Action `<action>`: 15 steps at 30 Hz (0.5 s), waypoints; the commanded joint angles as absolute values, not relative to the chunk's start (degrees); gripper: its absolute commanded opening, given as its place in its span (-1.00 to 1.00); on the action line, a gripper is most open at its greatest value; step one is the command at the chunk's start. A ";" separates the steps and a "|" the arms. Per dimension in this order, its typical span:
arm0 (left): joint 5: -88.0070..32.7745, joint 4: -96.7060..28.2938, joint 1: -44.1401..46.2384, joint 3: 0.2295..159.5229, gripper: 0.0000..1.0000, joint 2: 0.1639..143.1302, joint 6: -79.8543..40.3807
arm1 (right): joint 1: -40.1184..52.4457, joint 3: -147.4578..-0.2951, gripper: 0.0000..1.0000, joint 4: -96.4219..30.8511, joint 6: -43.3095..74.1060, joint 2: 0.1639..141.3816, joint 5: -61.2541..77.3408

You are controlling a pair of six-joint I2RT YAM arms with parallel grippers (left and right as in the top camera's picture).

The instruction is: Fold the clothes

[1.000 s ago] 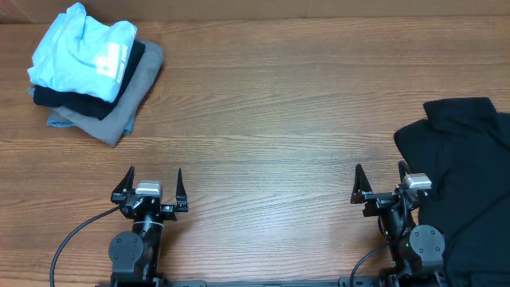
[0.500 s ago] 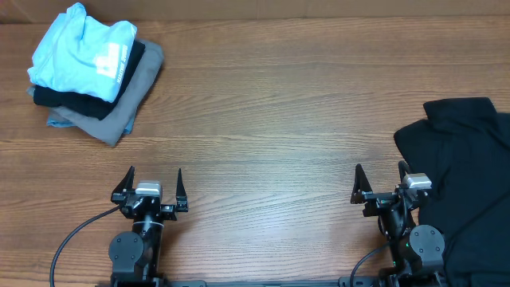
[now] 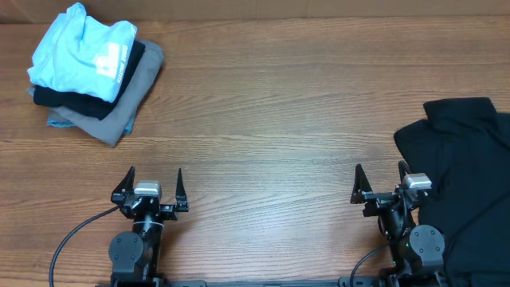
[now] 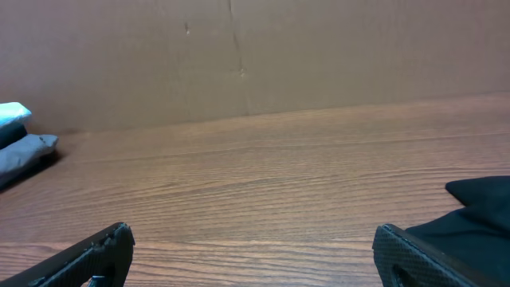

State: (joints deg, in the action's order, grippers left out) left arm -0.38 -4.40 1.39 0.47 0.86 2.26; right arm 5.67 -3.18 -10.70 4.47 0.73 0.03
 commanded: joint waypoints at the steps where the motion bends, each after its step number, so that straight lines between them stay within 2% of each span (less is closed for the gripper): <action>1: -1.10 -4.38 1.15 0.27 1.00 0.32 1.04 | 5.50 -3.01 1.00 -10.46 4.71 0.23 0.10; 8: -1.37 -4.25 1.15 0.27 1.00 0.32 1.06 | 5.50 -3.03 1.00 -10.22 4.73 0.23 0.19; 12: -7.68 -2.22 1.15 0.51 1.00 0.32 1.30 | 5.50 -3.70 1.00 -7.53 5.21 0.23 3.18; 15: -10.55 -0.73 1.15 2.28 1.00 0.32 1.30 | 5.50 -6.09 1.00 -9.32 10.09 0.30 3.16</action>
